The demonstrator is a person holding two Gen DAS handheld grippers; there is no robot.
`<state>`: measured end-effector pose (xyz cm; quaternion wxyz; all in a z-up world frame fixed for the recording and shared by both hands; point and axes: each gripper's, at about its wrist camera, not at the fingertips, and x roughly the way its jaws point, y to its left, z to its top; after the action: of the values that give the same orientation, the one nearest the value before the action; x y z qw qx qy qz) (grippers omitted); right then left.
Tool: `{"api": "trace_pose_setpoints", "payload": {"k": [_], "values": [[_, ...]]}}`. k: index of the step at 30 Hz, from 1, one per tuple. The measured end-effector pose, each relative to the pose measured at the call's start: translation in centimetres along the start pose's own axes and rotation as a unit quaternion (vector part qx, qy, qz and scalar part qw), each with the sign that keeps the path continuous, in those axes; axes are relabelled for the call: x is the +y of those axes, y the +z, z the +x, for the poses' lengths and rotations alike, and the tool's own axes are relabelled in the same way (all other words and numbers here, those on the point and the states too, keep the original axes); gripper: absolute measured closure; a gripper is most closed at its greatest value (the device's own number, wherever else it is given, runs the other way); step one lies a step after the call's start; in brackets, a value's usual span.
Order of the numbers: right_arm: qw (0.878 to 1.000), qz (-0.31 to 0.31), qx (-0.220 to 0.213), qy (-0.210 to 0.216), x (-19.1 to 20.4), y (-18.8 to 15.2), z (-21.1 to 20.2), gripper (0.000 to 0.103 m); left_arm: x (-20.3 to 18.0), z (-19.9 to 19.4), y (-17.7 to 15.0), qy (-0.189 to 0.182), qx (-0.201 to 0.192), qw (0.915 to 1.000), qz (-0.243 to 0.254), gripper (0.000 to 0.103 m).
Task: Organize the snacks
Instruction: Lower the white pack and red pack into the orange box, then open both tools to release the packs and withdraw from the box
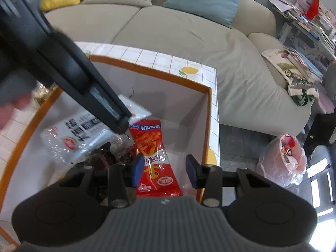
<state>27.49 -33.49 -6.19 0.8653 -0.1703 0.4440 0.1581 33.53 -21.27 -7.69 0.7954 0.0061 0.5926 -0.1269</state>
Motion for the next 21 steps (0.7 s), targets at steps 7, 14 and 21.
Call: {"api": "trace_pose_setpoints", "payload": {"k": [7,14,21], "values": [[1.000,0.026,-0.011,0.005,-1.0,-0.3,-0.8,0.058,-1.9,3.1,0.3,0.075,0.024,0.9962,0.038,0.048],[0.998,0.062,-0.006,0.030,-1.8,-0.9,-0.7,0.057,-3.5,3.5,1.1,0.002,0.014,0.9992,0.036,0.048],[0.996,0.078,-0.004,0.044,-2.2,-1.2,-0.6,0.057,-3.9,3.4,1.2,0.024,0.012,0.9986,0.045,0.048]]}}
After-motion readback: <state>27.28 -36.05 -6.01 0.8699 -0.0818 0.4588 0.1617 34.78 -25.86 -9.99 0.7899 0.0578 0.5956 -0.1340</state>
